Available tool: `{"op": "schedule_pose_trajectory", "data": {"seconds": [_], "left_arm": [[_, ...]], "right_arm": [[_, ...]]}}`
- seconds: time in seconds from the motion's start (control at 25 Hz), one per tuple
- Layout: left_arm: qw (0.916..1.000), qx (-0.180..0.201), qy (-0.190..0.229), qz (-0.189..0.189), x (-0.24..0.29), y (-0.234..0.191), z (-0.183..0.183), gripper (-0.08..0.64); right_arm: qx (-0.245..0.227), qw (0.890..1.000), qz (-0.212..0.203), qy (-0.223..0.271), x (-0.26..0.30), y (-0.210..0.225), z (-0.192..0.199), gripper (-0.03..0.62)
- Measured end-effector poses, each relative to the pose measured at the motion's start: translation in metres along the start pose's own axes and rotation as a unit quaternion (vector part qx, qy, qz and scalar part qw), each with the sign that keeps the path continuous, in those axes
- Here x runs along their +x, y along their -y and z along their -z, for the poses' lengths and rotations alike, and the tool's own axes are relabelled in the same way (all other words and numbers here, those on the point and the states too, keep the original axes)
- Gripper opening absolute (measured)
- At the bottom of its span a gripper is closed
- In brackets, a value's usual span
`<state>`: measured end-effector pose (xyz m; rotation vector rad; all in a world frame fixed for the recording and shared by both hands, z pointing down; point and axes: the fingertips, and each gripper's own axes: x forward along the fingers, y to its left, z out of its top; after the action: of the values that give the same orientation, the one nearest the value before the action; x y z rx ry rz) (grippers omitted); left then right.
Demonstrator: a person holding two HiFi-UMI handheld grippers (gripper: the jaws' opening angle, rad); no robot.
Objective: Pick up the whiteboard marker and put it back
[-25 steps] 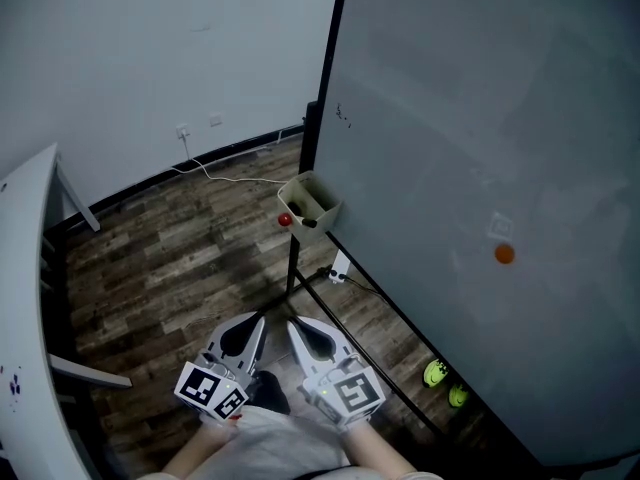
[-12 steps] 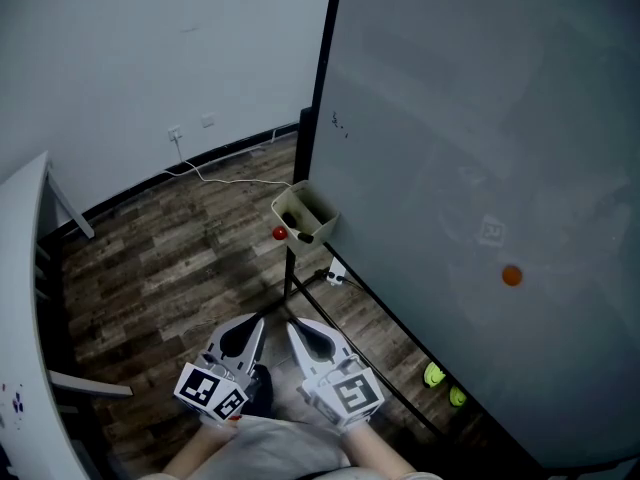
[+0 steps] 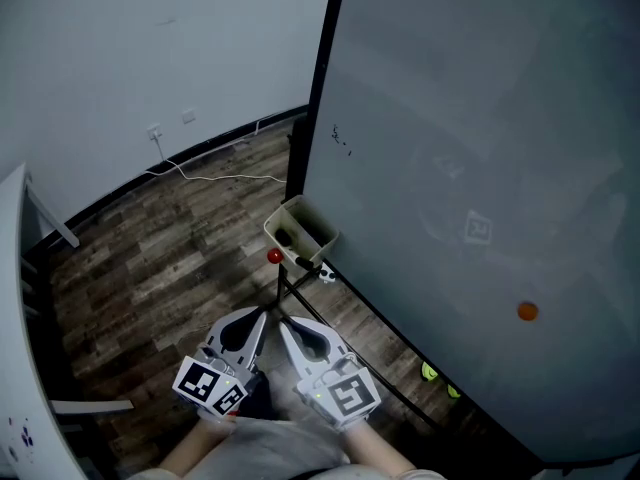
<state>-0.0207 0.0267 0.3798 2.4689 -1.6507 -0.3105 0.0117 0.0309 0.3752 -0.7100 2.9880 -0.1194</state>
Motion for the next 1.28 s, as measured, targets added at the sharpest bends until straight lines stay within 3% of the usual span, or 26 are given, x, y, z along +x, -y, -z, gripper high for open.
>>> {"op": "schedule_pose_trajectory", "data": {"seconds": [0.28, 0.68, 1.28], "left_arm": [[0.9993, -0.006, -0.014, 0.034, 0.031, -0.038, -0.015, 0.015], [0.9945, -0.009, -0.034, 0.099, 0.069, -0.064, -0.005, 0.015], [0.9870, -0.027, -0.046, 0.152, 0.095, -0.093, -0.001, 0.015]], "right_arm": [[-0.023, 0.999, 0.026, 0.003, 0.043, 0.019, -0.014, 0.020], [-0.018, 0.996, 0.084, 0.008, 0.061, 0.055, -0.010, 0.020], [-0.026, 0.979, 0.201, -0.006, 0.061, 0.105, -0.011, 0.021]]}}
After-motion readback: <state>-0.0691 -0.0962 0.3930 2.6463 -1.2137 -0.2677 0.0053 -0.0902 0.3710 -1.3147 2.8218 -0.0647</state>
